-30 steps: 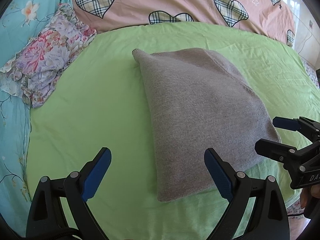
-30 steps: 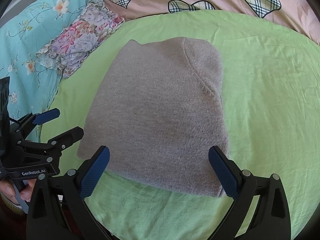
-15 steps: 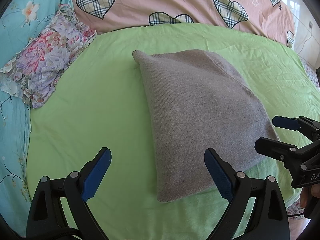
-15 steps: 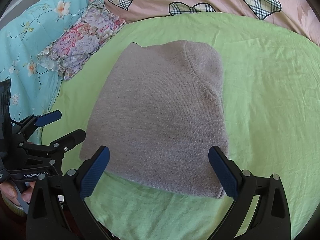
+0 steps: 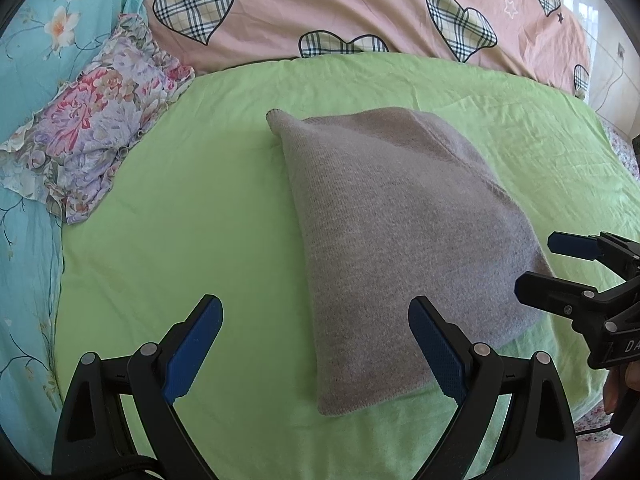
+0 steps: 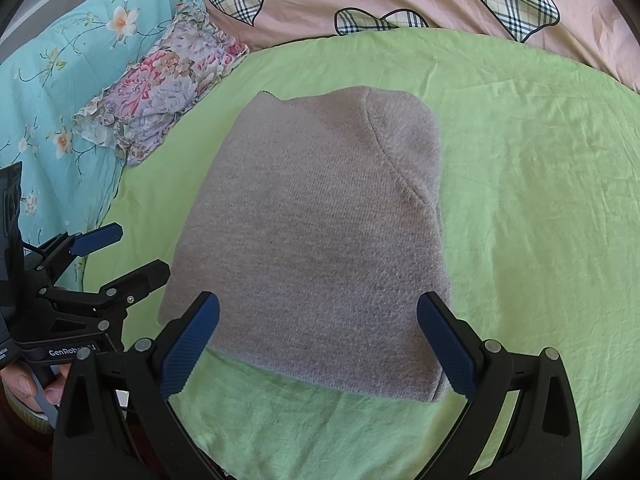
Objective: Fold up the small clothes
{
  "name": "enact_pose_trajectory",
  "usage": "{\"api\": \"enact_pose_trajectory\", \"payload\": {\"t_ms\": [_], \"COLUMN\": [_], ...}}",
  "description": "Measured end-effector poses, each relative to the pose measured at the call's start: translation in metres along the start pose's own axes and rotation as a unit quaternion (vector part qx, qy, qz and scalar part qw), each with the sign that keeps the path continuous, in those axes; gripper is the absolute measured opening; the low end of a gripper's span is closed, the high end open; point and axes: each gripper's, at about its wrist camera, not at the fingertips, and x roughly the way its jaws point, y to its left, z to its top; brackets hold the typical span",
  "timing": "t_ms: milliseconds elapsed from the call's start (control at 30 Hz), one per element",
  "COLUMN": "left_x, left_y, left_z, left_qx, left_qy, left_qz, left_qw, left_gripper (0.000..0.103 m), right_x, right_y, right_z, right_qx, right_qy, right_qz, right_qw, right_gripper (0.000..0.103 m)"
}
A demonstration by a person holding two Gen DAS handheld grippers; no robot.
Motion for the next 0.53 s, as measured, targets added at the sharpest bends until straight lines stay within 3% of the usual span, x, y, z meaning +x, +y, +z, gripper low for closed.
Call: {"api": "enact_pose_trajectory", "payload": {"t_ms": [533], "left_x": [0.0024], "left_y": [0.0027], "left_z": [0.0061], "left_qx": [-0.009], "left_qy": [-0.010], "left_qz": [-0.004], "left_qw": [0.9999], "left_gripper": [0.095], "right_x": [0.0019], "right_y": [-0.0050], "right_z": [0.0098], "right_qx": [0.002], "right_qy": [-0.012], "right_qz": [0.003], "right_qw": [1.000], "right_gripper": [0.099]}}
